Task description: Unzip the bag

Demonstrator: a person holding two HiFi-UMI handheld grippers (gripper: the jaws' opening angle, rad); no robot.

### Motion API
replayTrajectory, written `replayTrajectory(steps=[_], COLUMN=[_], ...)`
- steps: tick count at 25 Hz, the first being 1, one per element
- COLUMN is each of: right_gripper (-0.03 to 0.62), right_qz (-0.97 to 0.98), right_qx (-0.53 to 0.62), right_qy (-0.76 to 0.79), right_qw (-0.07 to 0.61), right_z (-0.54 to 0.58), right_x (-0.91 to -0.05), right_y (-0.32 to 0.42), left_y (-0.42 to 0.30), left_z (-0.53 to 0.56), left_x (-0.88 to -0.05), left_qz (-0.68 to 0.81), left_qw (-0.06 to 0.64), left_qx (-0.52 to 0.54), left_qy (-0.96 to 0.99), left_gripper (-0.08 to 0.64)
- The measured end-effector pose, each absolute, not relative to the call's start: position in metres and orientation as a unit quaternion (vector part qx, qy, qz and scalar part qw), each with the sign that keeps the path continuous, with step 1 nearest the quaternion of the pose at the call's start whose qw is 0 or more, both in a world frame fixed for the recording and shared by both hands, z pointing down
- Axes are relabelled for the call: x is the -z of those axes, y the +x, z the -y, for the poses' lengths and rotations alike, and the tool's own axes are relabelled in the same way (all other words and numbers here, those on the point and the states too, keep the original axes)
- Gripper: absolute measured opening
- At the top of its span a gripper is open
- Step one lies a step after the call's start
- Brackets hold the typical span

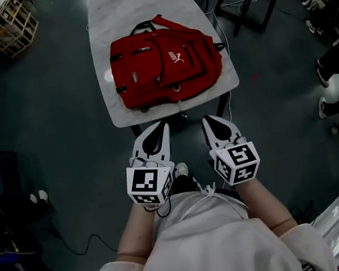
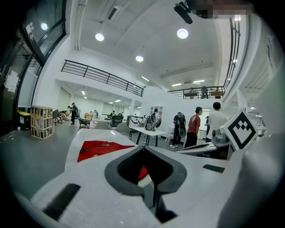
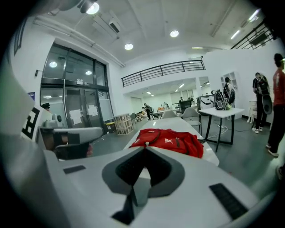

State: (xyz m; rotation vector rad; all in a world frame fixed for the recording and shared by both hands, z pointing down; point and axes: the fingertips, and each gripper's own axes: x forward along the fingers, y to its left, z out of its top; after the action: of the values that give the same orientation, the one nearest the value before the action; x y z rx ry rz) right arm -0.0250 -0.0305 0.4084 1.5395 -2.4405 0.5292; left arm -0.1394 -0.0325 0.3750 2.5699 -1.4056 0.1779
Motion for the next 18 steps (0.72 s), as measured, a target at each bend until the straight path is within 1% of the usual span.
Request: replayTrajectory(steps=[8, 13, 18], right_gripper=[0.028, 0.028, 0.029], right_qz=[0.813, 0.803, 0.803], right_qx=[-0.222, -0.254, -0.282], right_qy=[0.513, 0.492, 0.446], right_qw=[0.164, 0.218, 0.278], right_z=[0.087, 0.109, 0.121], right_x=[-0.451, -0.499, -0.554], right_y=[-0.053, -0.060, -0.069], left_y=[-0.164, -0.171, -0.166], left_z=[0.088, 0.109, 0.128], left_x=[-0.425, -0.460, -0.491], left_qz=[0.471, 0.477, 0.477], left_qw=[0.148, 0.174, 0.184], left_qx=[-0.089, -0.106, -0.110], left_qy=[0.865, 0.855, 0.852], left_gripper=[0.020, 0.020, 0.020])
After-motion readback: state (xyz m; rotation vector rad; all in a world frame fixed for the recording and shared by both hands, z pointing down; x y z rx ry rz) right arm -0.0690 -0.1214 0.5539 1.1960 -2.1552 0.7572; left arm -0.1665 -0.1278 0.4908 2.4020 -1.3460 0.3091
